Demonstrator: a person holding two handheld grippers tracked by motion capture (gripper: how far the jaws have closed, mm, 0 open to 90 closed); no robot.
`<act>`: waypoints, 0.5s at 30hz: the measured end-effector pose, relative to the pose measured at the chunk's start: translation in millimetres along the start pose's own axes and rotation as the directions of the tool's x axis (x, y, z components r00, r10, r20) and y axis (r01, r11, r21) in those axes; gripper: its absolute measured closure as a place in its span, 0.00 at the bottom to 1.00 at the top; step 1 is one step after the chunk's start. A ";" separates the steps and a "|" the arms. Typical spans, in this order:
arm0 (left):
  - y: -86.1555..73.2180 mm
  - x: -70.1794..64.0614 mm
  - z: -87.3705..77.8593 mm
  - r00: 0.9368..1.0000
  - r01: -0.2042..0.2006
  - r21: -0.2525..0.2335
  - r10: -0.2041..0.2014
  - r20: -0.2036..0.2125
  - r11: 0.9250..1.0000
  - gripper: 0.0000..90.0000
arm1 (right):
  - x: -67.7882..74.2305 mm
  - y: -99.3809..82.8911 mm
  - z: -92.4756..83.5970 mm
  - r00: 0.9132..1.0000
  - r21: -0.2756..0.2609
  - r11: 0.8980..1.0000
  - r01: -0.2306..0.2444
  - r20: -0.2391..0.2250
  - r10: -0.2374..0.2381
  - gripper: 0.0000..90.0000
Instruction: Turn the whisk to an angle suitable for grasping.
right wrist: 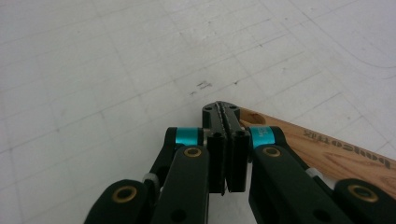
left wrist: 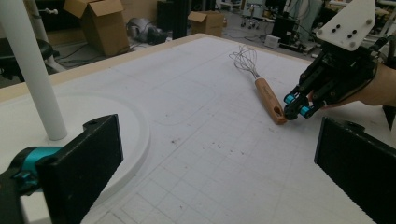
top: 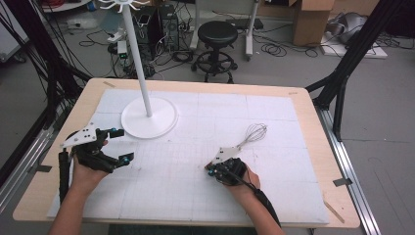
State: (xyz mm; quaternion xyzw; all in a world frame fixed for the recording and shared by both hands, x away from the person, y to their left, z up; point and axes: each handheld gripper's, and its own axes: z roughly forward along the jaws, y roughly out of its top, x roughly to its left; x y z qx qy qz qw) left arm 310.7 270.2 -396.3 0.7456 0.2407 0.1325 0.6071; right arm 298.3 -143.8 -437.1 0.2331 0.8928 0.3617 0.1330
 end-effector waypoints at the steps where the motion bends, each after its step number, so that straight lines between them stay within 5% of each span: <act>1: -0.1 -0.2 0.3 1.000 0.001 0.001 -0.001 0.001 1.000 0.02 | -0.2 0.9 1.9 1.000 -0.003 1.000 -0.004 0.002 0.004 0.99; 15: 0.4 0.3 -1.0 1.000 -0.002 -0.003 0.002 -0.001 1.000 0.02 | -4.3 20.3 23.3 0.999 -0.006 1.000 0.005 0.036 -0.005 0.99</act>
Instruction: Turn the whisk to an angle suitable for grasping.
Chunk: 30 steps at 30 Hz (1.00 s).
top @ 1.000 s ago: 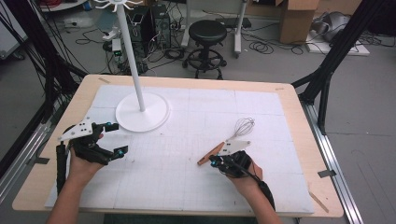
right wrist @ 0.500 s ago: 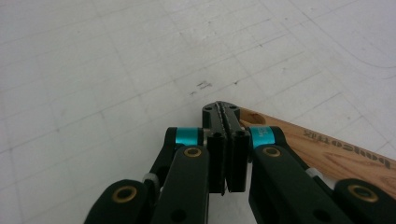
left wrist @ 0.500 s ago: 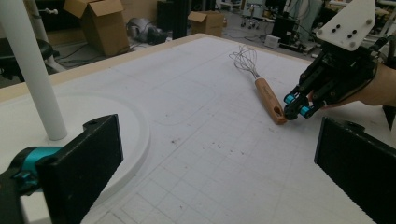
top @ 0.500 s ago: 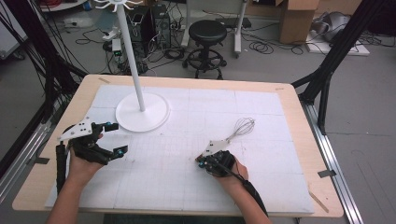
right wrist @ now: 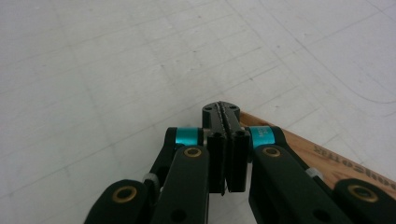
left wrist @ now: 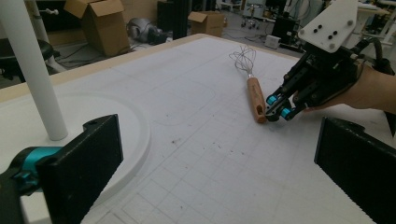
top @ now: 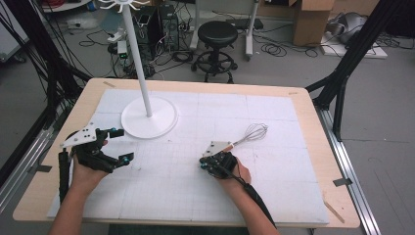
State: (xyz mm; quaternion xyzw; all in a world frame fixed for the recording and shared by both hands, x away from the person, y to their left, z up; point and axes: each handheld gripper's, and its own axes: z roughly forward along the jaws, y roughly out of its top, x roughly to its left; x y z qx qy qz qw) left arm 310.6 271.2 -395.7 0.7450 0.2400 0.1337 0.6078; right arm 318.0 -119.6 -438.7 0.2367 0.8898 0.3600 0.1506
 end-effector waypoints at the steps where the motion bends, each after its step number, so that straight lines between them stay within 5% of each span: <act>1: 0.0 0.0 0.0 1.000 0.000 0.000 0.000 0.000 1.000 0.02 | 0.0 0.0 0.0 1.000 0.000 1.000 0.000 0.000 0.000 0.99; 10: -0.7 0.9 1.5 1.000 0.002 0.004 -0.002 0.001 1.000 0.02 | -19.6 2.3 6.9 0.996 -0.020 0.996 -0.084 0.031 0.084 0.99; 17: -0.6 0.9 0.4 1.000 0.002 0.003 -0.002 -0.002 1.000 0.02 | -19.5 20.3 15.5 0.998 -0.006 0.998 -0.055 0.042 0.056 0.99; 30: -0.6 1.2 -1.0 1.000 0.005 -0.001 -0.005 -0.004 1.000 0.02 | -28.1 18.8 10.6 0.996 -0.022 0.996 -0.084 0.039 0.085 0.96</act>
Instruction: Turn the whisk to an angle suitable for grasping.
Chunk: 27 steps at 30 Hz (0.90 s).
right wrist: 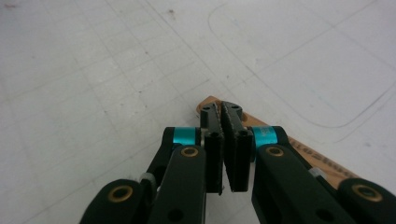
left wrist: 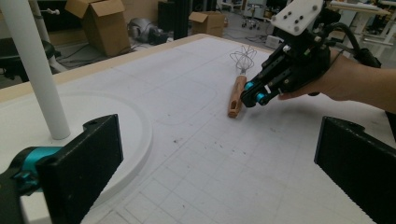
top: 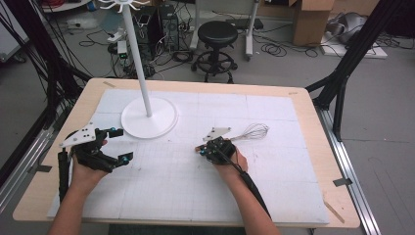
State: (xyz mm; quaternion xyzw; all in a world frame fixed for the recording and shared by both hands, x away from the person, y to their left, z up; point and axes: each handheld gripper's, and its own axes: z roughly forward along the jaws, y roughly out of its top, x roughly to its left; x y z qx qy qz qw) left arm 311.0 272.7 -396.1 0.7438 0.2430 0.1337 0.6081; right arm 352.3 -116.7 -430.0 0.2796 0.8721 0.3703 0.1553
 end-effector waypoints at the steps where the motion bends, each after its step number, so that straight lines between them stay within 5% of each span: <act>1: 0.1 0.0 -0.1 1.000 -0.002 0.001 0.002 0.001 1.000 0.02 | 0.1 0.6 -4.2 1.000 -0.007 1.000 0.006 0.000 -0.006 0.95; 8: -0.3 -0.2 -0.2 1.000 -0.001 0.003 0.001 0.002 1.000 0.02 | -8.5 -8.0 -45.6 1.000 -0.082 0.996 0.020 -0.015 -0.021 0.86; 16: -0.8 -0.6 1.3 1.000 0.001 0.006 -0.001 0.002 1.000 0.02 | -20.2 -36.8 -94.7 1.000 -0.174 0.984 -0.027 -0.001 0.027 0.70; 27: -2.1 -1.2 10.3 1.000 0.013 0.007 -0.014 0.027 1.000 0.02 | -30.8 -61.9 -127.9 0.998 -0.243 0.969 -0.036 0.033 0.045 0.44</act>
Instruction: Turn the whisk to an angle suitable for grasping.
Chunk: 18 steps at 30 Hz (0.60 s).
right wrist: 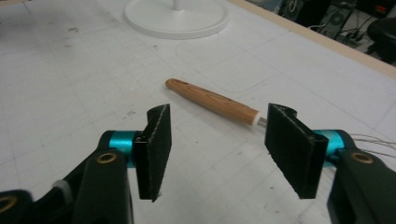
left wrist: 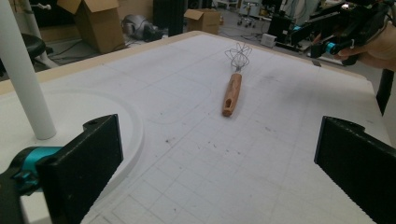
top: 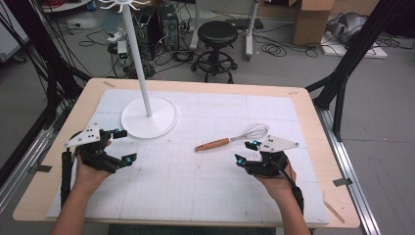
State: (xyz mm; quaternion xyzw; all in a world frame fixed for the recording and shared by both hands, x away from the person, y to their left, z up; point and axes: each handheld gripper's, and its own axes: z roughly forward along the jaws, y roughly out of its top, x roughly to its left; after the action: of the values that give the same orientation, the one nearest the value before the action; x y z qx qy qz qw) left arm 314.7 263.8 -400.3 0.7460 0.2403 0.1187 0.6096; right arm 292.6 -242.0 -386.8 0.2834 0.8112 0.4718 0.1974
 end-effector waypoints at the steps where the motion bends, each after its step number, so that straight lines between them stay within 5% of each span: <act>1: 0.3 0.3 1.3 1.000 0.004 -0.002 -0.004 -0.003 1.000 0.02 | -1.4 -0.1 -2.0 1.000 -0.005 1.000 -0.002 0.010 0.002 0.42; 9: 11.8 2.1 22.5 0.999 0.013 0.011 -0.014 0.033 1.000 0.02 | -10.9 3.0 -14.8 0.998 -0.055 0.998 -0.021 0.059 0.024 0.34; 13: 27.4 0.3 41.7 0.999 -0.010 0.027 0.009 0.045 1.000 0.02 | -12.4 3.5 -17.8 0.998 -0.071 0.997 -0.026 0.063 0.031 0.34; 18: 29.7 -5.6 46.9 0.998 -0.023 0.043 0.021 0.057 0.999 0.02 | -13.3 2.8 -19.7 0.998 -0.074 0.997 -0.028 0.058 0.032 0.34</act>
State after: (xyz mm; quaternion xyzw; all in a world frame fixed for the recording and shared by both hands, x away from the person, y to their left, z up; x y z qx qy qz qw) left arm 338.3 216.7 -381.7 0.7649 0.2173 0.0989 0.5982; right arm 291.8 -262.4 -374.2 0.3018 0.7829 0.4955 0.2244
